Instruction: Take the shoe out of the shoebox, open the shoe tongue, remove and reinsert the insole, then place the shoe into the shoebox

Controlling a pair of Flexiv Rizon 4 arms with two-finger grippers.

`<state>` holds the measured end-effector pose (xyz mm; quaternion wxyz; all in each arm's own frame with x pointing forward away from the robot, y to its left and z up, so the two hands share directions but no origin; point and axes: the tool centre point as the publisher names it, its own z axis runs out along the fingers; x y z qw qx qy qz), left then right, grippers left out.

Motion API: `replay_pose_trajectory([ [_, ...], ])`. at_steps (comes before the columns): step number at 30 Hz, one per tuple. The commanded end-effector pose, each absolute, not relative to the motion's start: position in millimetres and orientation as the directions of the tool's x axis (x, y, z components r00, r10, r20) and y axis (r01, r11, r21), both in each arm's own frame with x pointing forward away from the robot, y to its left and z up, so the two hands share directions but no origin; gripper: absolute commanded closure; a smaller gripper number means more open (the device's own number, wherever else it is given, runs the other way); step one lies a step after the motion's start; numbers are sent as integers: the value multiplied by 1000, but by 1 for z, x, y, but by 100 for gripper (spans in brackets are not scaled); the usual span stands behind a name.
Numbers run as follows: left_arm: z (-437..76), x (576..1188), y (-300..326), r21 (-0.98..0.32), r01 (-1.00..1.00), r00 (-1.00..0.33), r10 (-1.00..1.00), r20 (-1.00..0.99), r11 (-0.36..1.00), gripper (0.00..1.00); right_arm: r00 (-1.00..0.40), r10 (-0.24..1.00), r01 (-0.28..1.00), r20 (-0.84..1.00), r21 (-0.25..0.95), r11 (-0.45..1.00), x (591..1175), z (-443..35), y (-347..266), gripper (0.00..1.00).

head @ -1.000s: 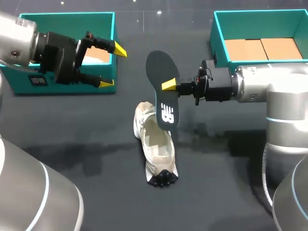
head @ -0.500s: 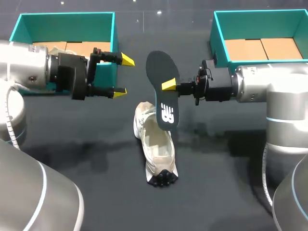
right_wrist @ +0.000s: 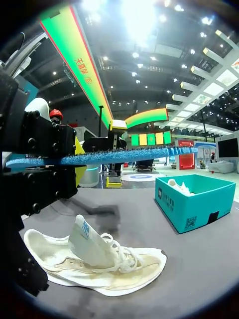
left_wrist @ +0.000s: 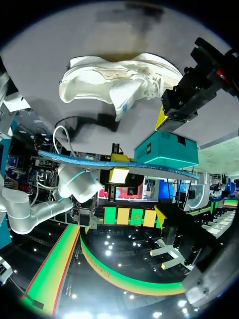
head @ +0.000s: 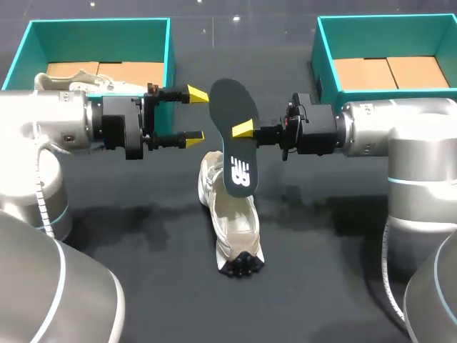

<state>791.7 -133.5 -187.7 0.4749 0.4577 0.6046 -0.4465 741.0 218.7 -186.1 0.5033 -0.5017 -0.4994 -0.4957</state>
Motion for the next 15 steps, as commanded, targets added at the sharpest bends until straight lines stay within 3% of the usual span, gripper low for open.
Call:
replay_pose_trajectory([
  [1,-193,784,-142,-89,977,-113,115,-987,195,25,11,-6,1000,1000,-11,0,741,-191,229,100],
  [5,-196,783,-147,-80,978,-103,116,-988,193,41,14,-14,1000,1000,-14,-3,741,-192,232,100],
  [12,-197,782,-150,-76,979,-98,112,-989,187,58,23,-19,1000,1000,-23,6,742,-193,237,100],
  [15,-196,782,-152,-72,980,-94,113,-989,184,59,25,-22,1000,999,-25,10,743,-193,239,100],
])
